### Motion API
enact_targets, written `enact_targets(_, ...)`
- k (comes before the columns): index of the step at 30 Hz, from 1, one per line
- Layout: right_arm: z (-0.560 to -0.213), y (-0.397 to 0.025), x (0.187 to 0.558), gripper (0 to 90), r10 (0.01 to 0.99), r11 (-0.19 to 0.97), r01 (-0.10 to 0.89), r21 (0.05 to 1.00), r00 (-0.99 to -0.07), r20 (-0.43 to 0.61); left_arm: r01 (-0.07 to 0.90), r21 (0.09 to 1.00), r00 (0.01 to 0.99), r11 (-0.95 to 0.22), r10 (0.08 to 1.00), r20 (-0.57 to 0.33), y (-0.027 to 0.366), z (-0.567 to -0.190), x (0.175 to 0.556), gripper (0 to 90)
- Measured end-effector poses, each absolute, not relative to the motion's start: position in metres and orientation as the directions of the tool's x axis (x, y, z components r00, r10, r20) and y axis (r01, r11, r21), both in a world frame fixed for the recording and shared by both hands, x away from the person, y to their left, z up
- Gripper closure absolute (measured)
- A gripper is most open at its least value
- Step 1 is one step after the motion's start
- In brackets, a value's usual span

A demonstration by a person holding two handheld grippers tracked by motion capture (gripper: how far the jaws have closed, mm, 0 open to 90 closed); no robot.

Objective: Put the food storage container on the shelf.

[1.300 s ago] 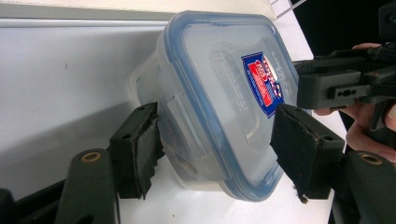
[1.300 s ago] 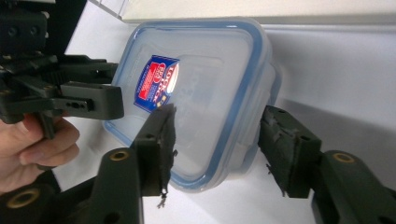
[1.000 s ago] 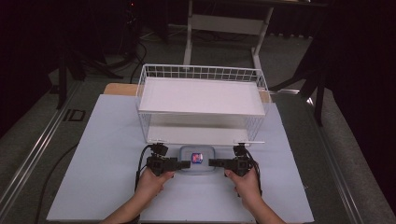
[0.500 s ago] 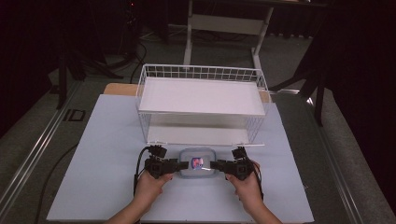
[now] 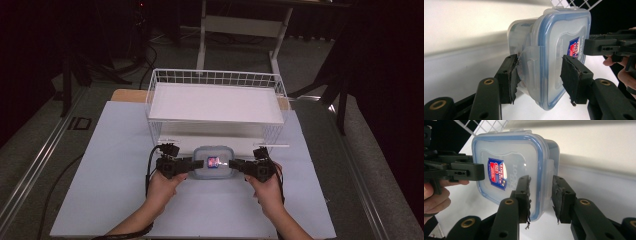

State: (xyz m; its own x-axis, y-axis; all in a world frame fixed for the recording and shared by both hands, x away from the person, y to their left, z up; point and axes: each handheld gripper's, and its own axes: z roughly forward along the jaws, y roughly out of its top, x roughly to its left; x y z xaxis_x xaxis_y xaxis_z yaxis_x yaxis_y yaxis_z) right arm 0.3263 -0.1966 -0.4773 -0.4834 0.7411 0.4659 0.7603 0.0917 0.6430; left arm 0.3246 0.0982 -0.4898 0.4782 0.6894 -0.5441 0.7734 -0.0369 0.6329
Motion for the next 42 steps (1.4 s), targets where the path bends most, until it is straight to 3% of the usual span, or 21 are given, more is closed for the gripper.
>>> enact_targets(28, -0.492, -0.198, 0.37, 68.4, 0.799, 0.052, 0.76, 0.648, -0.421, 0.429, 0.749, 0.663, 0.489, -0.001, 0.677, -0.551, 0.088, -0.518, 0.381, 47.1)
enact_targets(36, -0.493, -0.201, 0.377, 68.5, 0.788, 0.006, 0.76, 0.65, -0.404, 0.465, 0.723, 0.69, 0.514, 0.011, 0.659, -0.549, 0.089, -0.517, 0.387, 46.8)
enact_targets(40, -0.488, -0.201, 0.378, 77.6, 0.809, 0.013, 0.732, 0.681, -0.408, 0.423, 0.703, 0.711, 0.533, 0.003, 0.659, -0.53, 0.091, -0.521, 0.39, 44.0)
enact_targets(42, -0.486, -0.2, 0.38, 76.5, 0.812, 0.017, 0.748, 0.664, -0.398, 0.427, 0.696, 0.718, 0.532, 0.022, 0.656, -0.536, 0.09, -0.525, 0.392, 42.1)
